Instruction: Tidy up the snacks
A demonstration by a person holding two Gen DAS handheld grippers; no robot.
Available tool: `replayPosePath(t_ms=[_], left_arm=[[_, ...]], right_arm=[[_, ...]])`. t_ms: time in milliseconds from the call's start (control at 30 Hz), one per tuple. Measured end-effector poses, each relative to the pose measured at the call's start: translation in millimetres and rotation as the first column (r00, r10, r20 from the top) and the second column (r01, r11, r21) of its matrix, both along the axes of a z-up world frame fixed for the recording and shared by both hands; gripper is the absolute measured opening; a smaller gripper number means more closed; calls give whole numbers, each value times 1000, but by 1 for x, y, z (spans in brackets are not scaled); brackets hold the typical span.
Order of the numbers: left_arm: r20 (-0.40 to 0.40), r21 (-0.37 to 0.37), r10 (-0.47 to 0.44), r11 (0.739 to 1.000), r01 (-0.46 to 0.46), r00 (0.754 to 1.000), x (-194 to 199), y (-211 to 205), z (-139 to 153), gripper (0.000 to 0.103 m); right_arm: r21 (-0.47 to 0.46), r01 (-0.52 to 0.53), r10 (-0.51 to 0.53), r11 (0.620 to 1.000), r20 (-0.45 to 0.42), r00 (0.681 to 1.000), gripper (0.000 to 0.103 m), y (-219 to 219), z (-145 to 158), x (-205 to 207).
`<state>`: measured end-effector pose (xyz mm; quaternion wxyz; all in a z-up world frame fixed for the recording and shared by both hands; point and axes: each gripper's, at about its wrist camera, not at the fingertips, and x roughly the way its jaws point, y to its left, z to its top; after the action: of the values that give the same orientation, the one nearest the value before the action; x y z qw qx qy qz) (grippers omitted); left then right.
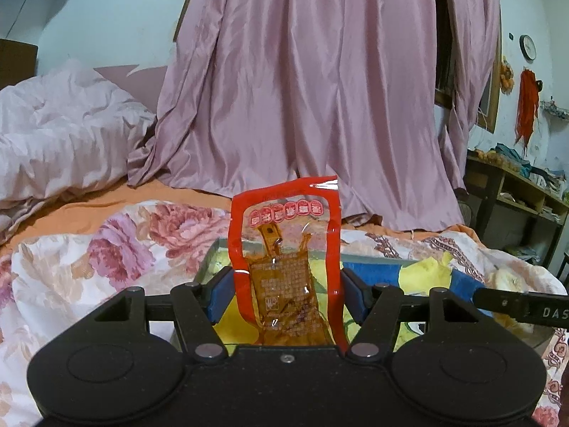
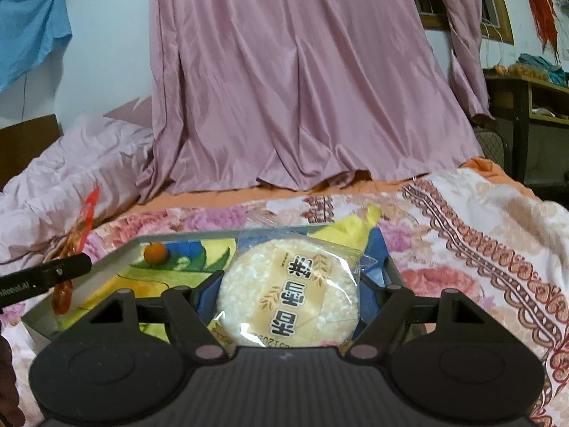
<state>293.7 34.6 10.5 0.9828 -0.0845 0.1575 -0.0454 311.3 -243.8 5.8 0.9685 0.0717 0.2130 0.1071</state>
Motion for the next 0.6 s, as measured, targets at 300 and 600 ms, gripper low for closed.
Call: replayPosePath(t_ms=[300,600], left_arm=[[-84,65,-31,997,36,996,9,-11,-15,64],[-149,189,-31,980,60,988,14,-26,-27,65]], right_arm=[[-10,2,-3,1000,-50,999,78,-2,-13,8],[-171,-18,11,985,-44,999,79,17,-24,10]])
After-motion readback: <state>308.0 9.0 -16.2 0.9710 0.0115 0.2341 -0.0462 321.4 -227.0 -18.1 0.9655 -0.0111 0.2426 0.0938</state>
